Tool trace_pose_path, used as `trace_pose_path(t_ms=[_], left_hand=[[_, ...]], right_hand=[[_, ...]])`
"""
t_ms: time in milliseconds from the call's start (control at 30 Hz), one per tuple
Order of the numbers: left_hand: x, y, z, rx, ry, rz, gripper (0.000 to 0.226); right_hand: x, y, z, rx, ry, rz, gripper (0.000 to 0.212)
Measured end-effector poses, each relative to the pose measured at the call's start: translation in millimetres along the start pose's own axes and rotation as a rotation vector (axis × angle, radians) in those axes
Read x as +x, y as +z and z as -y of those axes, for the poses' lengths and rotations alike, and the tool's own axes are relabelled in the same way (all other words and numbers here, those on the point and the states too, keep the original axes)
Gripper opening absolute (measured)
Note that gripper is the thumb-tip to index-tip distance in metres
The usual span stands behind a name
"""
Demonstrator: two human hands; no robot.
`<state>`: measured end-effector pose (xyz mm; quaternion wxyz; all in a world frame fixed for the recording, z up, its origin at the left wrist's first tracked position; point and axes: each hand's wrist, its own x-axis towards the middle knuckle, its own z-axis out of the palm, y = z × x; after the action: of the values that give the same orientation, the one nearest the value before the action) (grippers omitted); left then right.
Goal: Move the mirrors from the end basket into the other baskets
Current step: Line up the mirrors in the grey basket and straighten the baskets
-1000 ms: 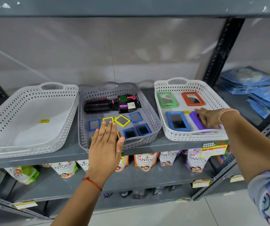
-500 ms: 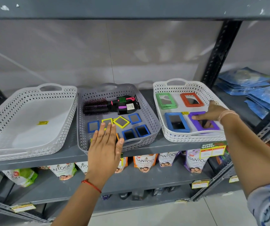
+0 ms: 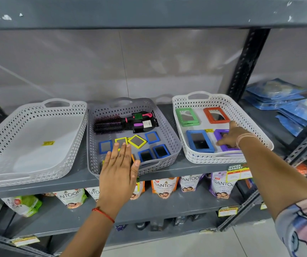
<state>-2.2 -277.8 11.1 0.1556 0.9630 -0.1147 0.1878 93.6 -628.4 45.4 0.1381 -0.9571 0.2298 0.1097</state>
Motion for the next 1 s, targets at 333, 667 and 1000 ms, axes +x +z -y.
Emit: trace_pose_path(t_ms=[333, 667, 1000], left_hand=[[0.0, -0.9, 0.0, -0.017, 0.0, 0.001, 0.083], [0.3, -1.5, 1.1, -0.014, 0.0, 0.023, 0.073], [-0.4, -2.4, 3.0, -0.022, -0.004, 0.042, 0.068]], right_hand=[[5.4, -1.9, -2.0, 0.022, 0.0, 0.027, 0.109], [-1.8, -27.1, 38.0, -0.017, -0.148, -0.253, 0.086], [-56.7, 8.8, 116.8, 0.211, -0.747, -0.425, 0.049]])
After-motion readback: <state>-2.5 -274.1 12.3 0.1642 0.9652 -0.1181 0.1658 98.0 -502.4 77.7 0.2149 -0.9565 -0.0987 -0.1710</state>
